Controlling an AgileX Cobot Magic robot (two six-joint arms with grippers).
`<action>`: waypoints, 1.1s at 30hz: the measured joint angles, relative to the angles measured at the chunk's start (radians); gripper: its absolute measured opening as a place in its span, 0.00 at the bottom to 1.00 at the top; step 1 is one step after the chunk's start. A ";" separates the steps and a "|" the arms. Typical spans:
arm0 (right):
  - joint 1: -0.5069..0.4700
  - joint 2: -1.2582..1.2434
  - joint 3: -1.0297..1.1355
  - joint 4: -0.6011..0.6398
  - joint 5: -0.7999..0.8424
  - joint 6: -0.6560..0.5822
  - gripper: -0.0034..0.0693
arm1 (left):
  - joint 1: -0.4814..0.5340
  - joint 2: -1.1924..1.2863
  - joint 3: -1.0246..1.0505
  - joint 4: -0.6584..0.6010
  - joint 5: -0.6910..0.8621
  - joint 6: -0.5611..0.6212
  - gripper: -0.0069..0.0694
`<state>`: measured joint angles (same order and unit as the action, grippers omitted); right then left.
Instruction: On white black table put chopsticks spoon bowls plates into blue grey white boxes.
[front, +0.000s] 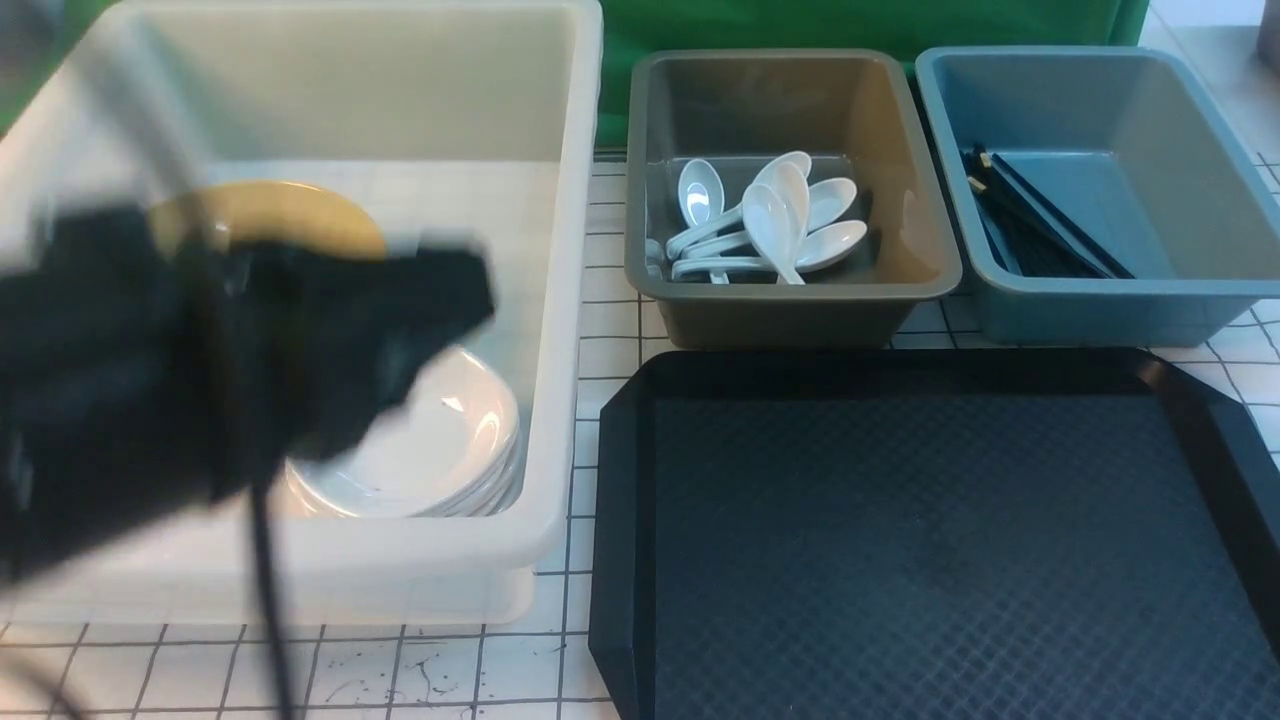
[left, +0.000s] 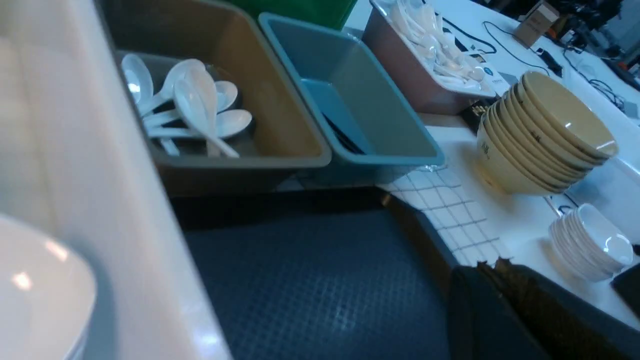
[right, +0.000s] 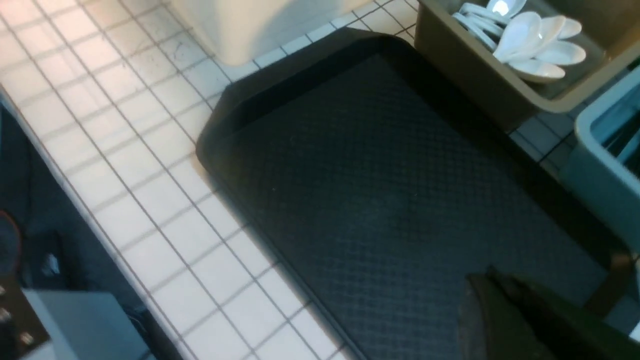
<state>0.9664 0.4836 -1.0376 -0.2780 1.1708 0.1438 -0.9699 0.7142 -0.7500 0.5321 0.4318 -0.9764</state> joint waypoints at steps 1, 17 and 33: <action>0.000 -0.009 0.006 0.001 0.000 0.013 0.09 | -0.001 -0.036 0.066 0.029 -0.026 -0.020 0.09; 0.000 -0.071 0.125 -0.003 0.000 0.177 0.11 | -0.001 -0.473 0.432 0.271 -0.177 -0.140 0.09; 0.000 -0.071 0.131 -0.003 0.000 0.195 0.14 | -0.001 -0.482 0.433 0.272 -0.177 -0.140 0.09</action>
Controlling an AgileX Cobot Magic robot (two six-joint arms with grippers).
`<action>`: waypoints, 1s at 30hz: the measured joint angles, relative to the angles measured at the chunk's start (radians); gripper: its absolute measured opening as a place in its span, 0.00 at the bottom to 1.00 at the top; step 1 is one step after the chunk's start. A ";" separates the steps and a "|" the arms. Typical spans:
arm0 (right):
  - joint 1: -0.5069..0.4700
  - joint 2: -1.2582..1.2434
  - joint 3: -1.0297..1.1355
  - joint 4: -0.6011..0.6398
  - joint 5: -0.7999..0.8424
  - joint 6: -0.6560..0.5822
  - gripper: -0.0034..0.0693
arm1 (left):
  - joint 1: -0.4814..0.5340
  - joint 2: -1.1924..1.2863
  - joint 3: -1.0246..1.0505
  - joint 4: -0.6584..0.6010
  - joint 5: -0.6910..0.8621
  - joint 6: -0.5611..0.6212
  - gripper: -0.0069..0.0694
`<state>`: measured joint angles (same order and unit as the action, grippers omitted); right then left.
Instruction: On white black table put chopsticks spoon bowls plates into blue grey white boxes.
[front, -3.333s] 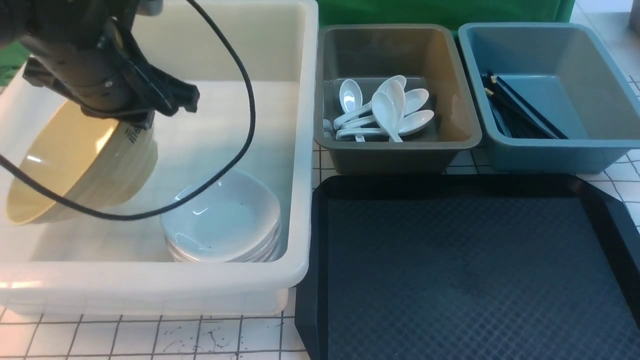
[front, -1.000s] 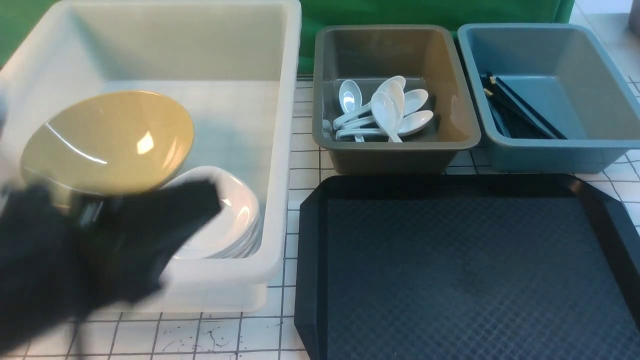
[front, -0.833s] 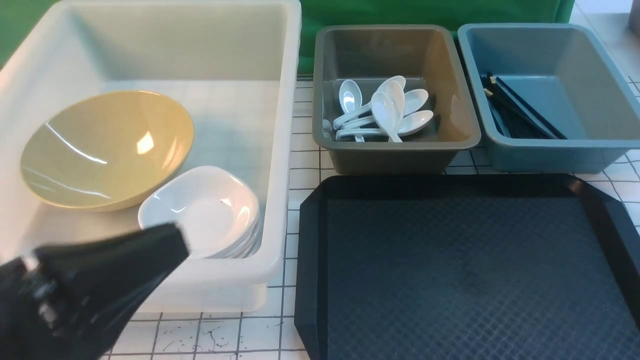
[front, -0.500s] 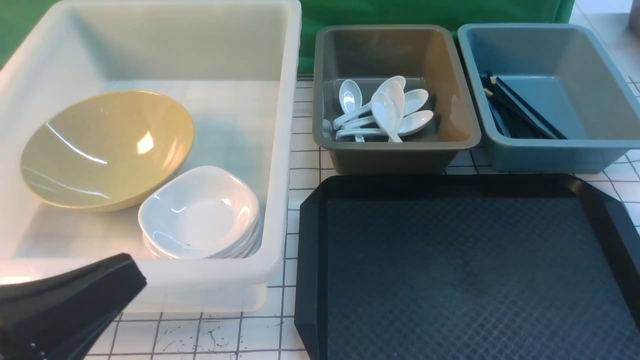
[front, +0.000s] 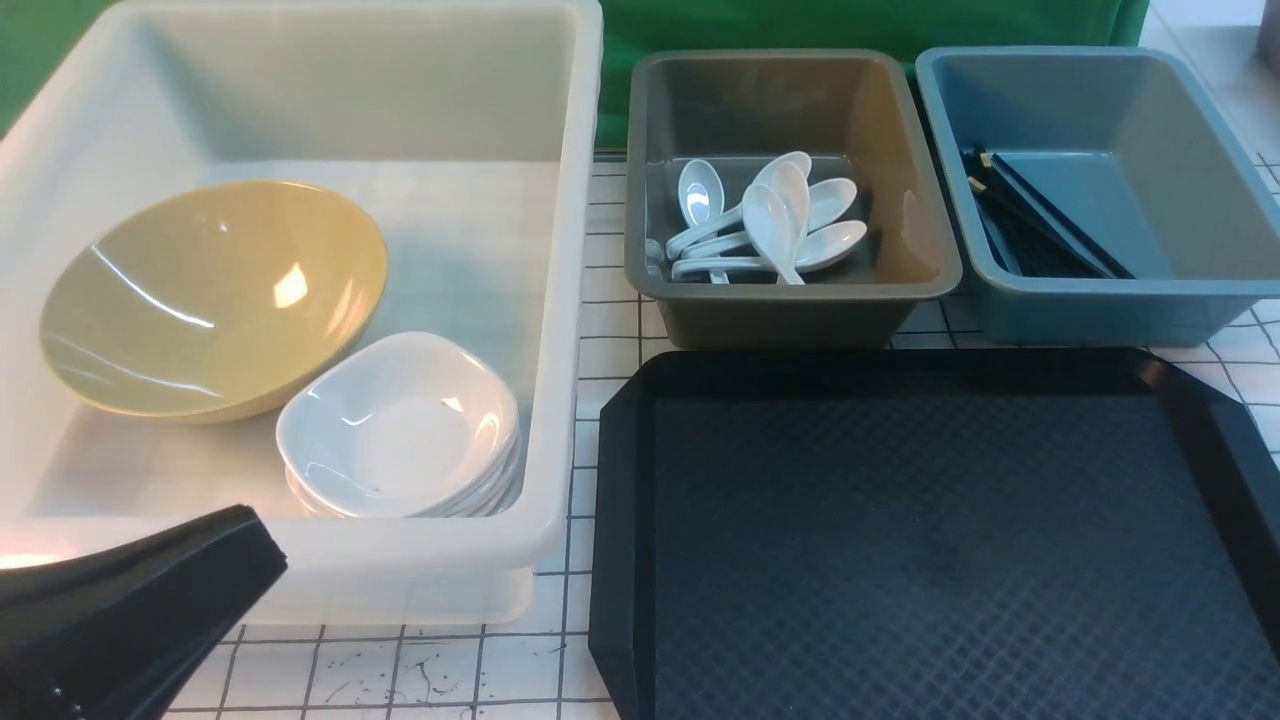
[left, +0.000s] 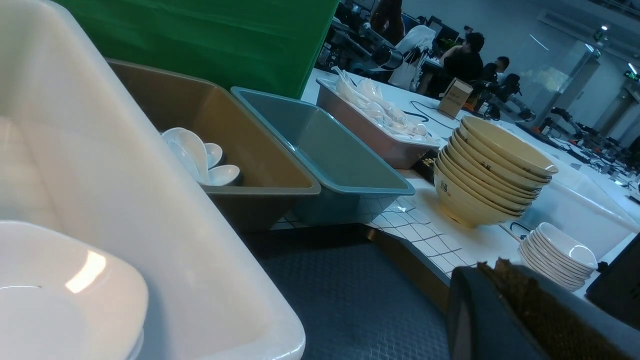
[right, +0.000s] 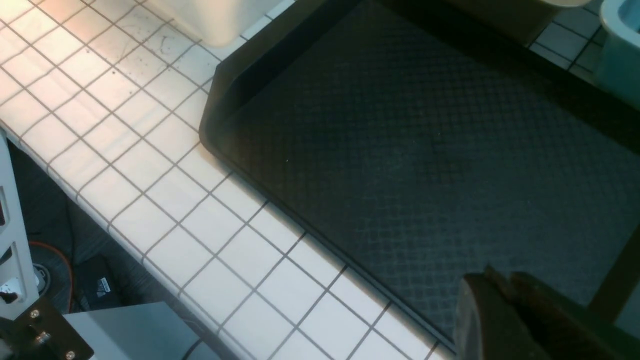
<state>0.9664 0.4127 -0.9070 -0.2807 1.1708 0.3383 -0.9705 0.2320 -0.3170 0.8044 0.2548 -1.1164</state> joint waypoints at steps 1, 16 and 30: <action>0.000 0.000 0.000 0.000 0.000 0.000 0.14 | 0.000 0.000 0.000 0.000 0.000 0.000 0.09; -0.692 -0.195 0.477 0.133 -0.555 -0.338 0.08 | 0.000 0.000 0.001 0.000 0.000 0.000 0.09; -0.859 -0.423 0.912 0.224 -0.888 -0.357 0.08 | -0.001 0.000 0.001 0.001 0.000 0.000 0.09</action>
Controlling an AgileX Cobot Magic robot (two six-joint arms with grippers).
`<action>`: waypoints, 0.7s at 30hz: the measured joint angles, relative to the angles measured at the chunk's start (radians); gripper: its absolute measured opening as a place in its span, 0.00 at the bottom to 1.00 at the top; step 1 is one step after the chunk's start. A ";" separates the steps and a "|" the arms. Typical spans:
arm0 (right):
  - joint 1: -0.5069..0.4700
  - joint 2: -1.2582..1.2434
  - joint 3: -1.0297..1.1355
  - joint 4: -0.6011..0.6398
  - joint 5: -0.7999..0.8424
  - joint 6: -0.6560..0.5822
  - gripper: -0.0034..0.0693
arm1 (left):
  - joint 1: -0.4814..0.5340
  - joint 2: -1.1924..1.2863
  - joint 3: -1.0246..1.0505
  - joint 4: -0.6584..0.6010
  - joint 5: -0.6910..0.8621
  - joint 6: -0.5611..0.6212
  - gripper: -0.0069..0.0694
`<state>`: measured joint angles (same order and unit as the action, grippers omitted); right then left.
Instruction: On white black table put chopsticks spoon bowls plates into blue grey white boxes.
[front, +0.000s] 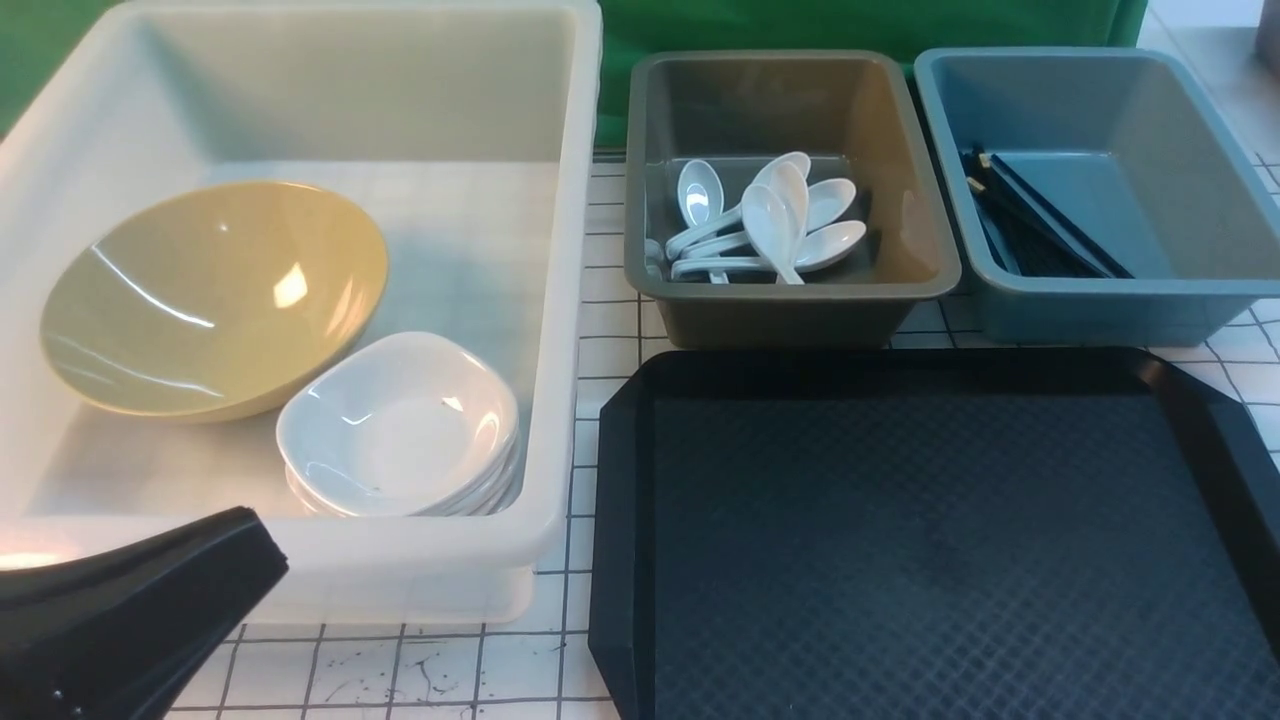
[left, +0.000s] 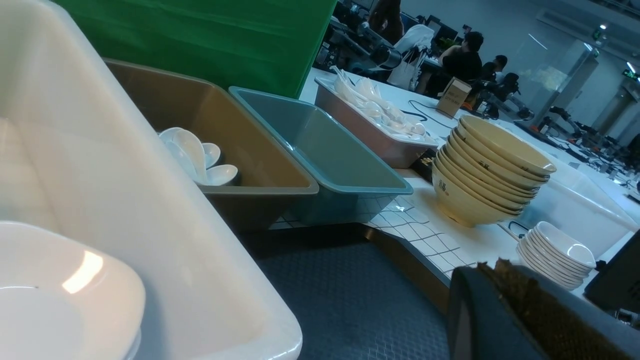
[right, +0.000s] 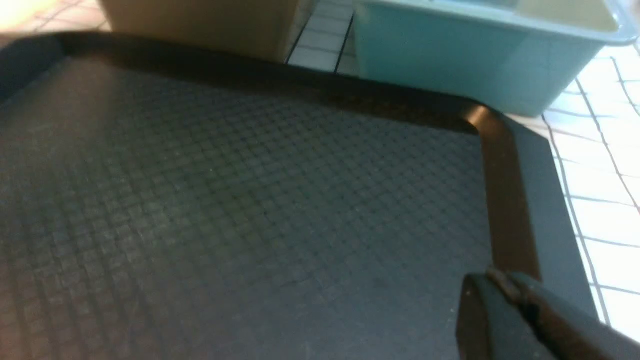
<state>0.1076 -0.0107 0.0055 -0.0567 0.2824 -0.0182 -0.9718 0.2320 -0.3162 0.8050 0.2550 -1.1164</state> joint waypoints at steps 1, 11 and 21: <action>0.000 0.000 0.000 0.000 0.000 0.000 0.08 | 0.000 0.000 0.000 0.000 0.000 0.000 0.09; 0.000 0.000 0.000 0.000 0.000 0.000 0.08 | 0.000 0.000 0.000 0.000 0.000 0.000 0.09; 0.000 0.000 0.000 0.000 0.000 -0.003 0.10 | 0.000 0.000 0.000 0.000 0.000 0.000 0.09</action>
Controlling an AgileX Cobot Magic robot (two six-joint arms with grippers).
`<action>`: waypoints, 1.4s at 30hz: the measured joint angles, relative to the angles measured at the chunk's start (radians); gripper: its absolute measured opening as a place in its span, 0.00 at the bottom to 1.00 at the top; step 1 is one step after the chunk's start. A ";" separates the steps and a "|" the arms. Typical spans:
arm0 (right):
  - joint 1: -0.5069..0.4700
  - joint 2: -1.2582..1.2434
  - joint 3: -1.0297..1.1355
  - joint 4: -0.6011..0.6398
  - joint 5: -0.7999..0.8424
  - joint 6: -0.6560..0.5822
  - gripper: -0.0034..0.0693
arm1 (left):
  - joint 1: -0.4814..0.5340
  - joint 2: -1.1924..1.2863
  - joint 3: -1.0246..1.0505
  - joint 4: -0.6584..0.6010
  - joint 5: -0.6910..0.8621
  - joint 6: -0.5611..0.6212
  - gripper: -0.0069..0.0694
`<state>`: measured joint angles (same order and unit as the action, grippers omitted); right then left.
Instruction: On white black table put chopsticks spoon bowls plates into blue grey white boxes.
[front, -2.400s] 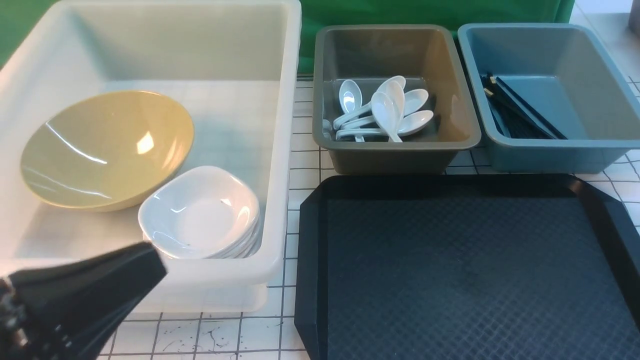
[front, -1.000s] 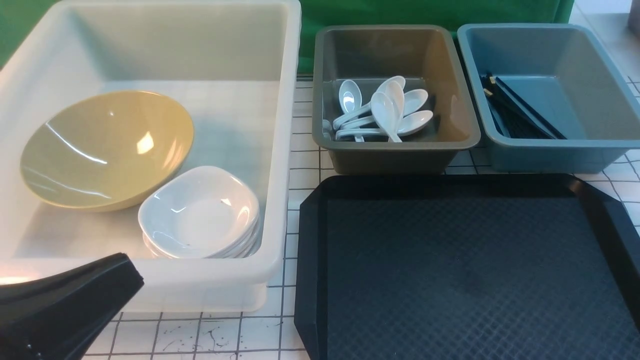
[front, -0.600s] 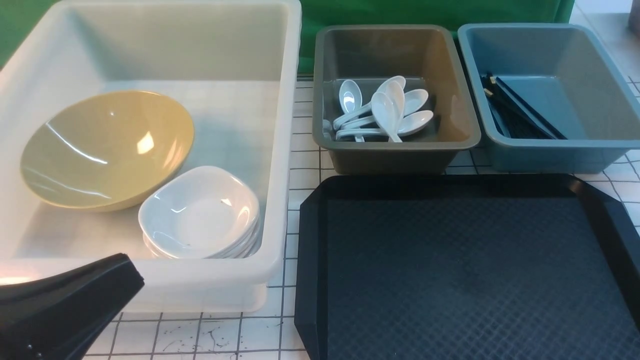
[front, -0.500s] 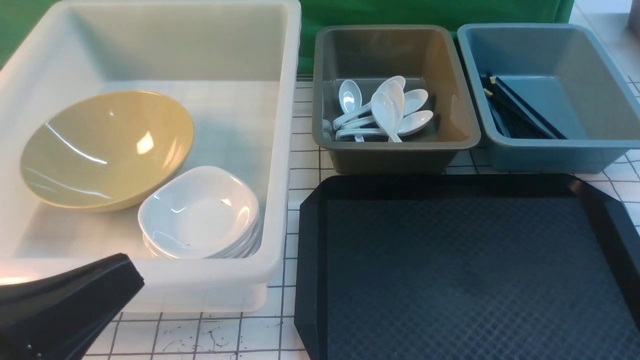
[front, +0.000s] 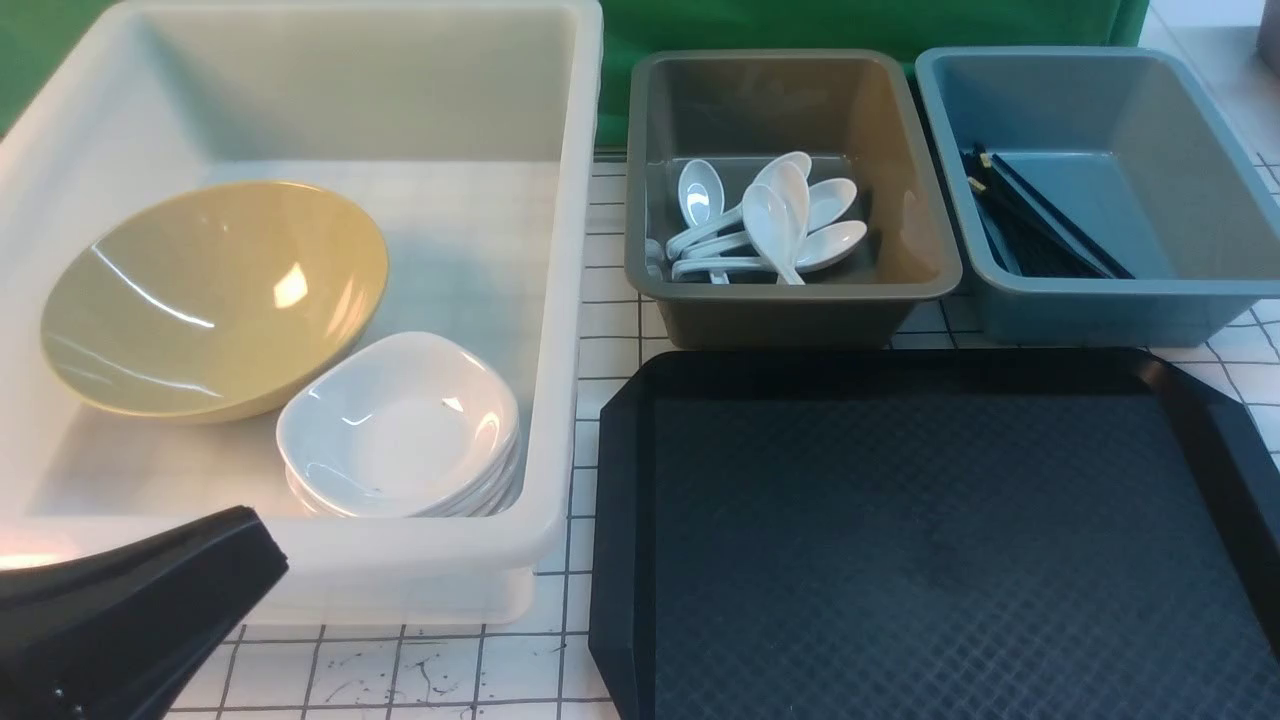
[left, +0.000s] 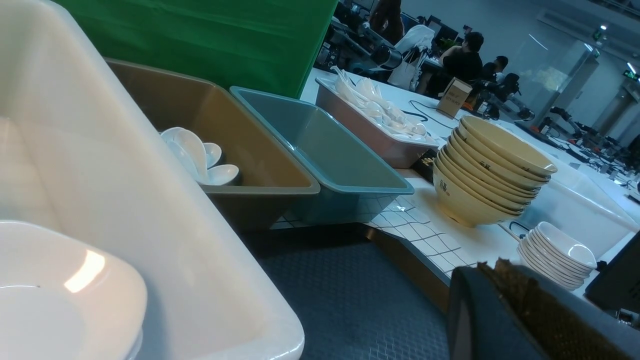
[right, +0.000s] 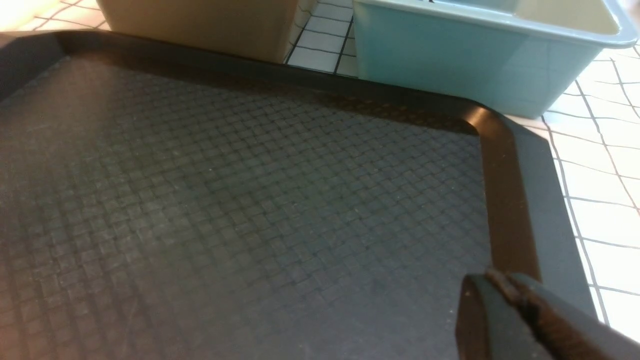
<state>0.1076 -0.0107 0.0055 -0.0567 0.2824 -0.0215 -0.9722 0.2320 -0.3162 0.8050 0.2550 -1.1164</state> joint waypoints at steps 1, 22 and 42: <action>0.000 0.000 0.000 0.000 0.000 0.000 0.10 | 0.000 0.000 0.000 0.000 0.000 0.000 0.09; 0.000 0.000 0.000 0.000 0.000 0.000 0.11 | 0.000 0.000 0.001 -0.004 -0.017 0.000 0.09; 0.000 0.000 0.000 0.000 0.000 -0.001 0.12 | -0.002 0.000 0.001 -0.759 -0.181 0.852 0.09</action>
<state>0.1076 -0.0107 0.0055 -0.0567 0.2824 -0.0227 -0.9742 0.2320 -0.3147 0.0463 0.0740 -0.2648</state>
